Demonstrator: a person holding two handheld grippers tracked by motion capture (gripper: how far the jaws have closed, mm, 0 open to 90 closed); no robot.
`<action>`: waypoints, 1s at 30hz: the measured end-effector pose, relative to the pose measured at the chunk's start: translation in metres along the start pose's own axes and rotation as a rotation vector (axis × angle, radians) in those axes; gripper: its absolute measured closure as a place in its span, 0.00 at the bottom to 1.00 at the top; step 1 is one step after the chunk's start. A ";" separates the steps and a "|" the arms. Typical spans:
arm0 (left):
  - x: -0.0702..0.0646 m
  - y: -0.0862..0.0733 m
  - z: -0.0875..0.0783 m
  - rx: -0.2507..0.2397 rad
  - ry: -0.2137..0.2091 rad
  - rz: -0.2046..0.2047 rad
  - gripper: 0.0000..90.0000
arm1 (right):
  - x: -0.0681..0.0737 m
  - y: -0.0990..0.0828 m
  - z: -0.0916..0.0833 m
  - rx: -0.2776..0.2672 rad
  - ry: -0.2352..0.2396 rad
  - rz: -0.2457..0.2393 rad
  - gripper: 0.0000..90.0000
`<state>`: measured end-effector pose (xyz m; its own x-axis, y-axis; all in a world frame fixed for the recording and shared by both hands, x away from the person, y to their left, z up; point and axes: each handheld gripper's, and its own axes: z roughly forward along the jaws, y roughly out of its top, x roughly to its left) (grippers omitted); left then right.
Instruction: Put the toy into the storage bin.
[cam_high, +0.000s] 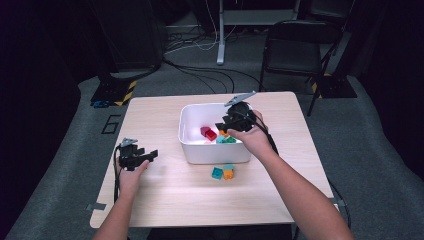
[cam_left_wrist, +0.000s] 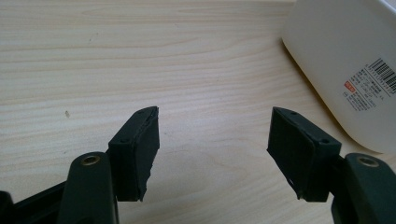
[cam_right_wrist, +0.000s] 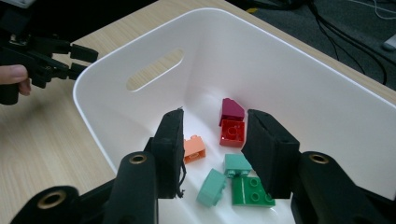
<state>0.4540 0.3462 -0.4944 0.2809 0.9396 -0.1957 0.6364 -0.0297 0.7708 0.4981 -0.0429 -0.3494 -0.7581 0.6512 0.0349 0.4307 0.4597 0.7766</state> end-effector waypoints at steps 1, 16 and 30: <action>0.000 0.000 0.000 0.000 0.000 0.000 0.37 | 0.002 0.000 -0.003 -0.005 0.001 0.006 0.60; 0.000 0.000 0.000 0.002 0.002 0.001 0.37 | 0.042 -0.009 -0.035 -0.072 0.068 -0.089 0.56; -0.001 0.000 0.000 0.007 0.003 0.004 0.37 | 0.069 -0.044 -0.042 -0.069 0.109 -0.124 0.56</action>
<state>0.4533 0.3451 -0.4941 0.2816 0.9404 -0.1907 0.6405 -0.0363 0.7671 0.4065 -0.0433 -0.3550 -0.8537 0.5208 0.0014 0.2987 0.4874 0.8205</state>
